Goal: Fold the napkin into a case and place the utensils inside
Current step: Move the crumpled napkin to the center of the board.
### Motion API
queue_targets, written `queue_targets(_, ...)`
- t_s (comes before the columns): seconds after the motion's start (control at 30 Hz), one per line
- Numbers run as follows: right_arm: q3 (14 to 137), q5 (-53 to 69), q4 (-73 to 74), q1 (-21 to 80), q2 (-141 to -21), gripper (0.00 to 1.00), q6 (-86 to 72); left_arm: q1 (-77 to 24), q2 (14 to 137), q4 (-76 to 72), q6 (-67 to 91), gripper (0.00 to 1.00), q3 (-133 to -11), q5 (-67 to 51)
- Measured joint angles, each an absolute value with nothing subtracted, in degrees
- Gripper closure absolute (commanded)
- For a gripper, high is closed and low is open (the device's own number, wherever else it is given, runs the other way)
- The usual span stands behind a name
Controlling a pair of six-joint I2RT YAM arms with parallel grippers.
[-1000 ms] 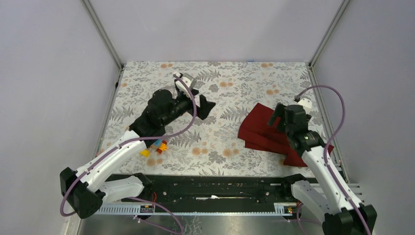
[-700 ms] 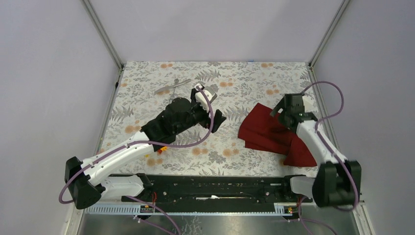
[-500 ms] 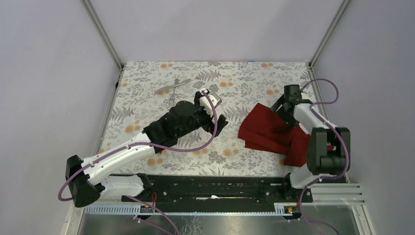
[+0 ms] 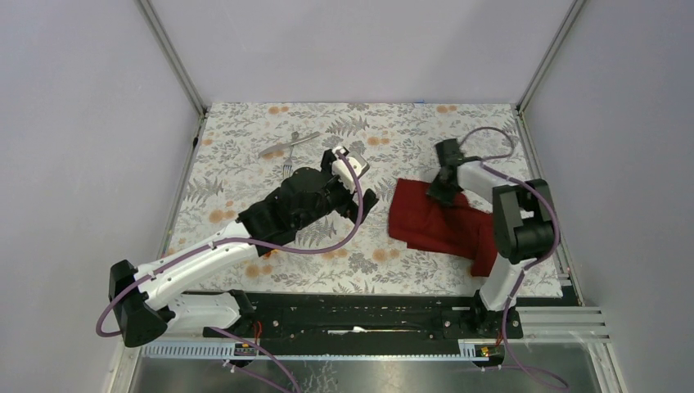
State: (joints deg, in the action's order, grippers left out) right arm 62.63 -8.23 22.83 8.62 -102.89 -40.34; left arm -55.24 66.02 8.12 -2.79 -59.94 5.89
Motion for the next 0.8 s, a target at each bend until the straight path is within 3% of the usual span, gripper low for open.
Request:
queue_targets(0.13,66.7,-2.9,22.4,20.5,-106.0,0.67,-38.9,-55.2,65.7,8.0,-2.6,0.01,-59.9,7.7)
queue_targets(0.2,67.6,0.6,21.4,26.9,-106.3,0.61,-37.8,-55.2,65.1,7.5,-2.3,0.01,-59.8,8.8)
queue_targets(0.33,66.4,8.8,17.2,35.4,-104.2,0.33,-35.7,-55.2,62.6,4.9,-1.6,0.01,-58.4,11.2)
queue_targets(0.4,63.7,9.4,17.0,36.2,-99.9,0.24,-34.8,-55.2,61.4,3.5,-1.1,0.01,-57.4,12.8)
queue_targets(0.53,58.2,3.6,18.7,33.0,-86.6,0.22,-33.3,-55.2,60.9,1.7,2.9,0.01,-56.1,17.1)
queue_targets(0.67,52.3,-1.6,20.0,23.7,-73.4,0.20,-33.7,-55.2,63.8,6.3,11.2,0.01,-57.8,20.7)
queue_targets(0.8,49.4,-6.7,23.8,18.2,-70.7,0.30,-29.9,-55.0,68.2,14.3,21.9,0.01,-59.1,21.9)
